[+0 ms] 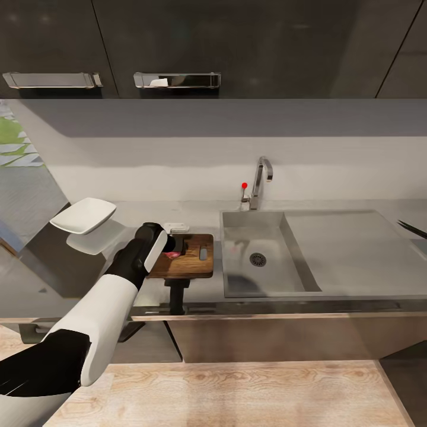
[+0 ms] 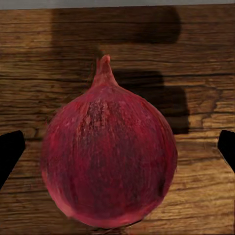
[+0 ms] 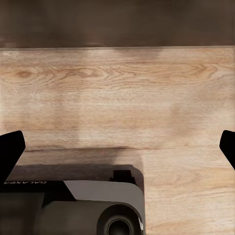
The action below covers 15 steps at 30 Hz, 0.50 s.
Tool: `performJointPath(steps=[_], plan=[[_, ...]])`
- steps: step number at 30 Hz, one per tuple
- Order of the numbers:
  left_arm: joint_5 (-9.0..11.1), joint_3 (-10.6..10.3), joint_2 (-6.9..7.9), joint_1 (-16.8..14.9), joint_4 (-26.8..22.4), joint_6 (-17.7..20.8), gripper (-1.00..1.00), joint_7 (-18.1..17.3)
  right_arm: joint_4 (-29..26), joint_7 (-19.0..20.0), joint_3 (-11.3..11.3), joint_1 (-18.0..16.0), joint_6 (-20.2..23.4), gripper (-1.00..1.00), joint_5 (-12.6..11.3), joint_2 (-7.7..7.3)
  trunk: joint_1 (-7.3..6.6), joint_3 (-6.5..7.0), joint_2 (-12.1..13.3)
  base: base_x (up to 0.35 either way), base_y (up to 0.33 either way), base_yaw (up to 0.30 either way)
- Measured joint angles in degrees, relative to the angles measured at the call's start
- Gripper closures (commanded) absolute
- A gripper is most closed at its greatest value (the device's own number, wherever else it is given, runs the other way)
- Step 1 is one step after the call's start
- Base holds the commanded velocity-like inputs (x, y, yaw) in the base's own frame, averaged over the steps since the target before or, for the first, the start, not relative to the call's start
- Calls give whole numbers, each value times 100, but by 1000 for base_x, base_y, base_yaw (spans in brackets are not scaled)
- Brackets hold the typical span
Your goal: In the kitchen, take the Vidalia onion out of the sink, dice it on the chopping board with the paring knife, put the diced onion into the bowl on the countertop, then place both the paring knife and the chopping board into the sink.
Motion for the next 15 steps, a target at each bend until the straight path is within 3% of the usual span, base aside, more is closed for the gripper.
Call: performJointPath(steps=[15], plan=[[-1,0,0,0,-12,0,-100,0,0,-1,-3,0,0,-100,0,0,0,0,0,0,0,0]])
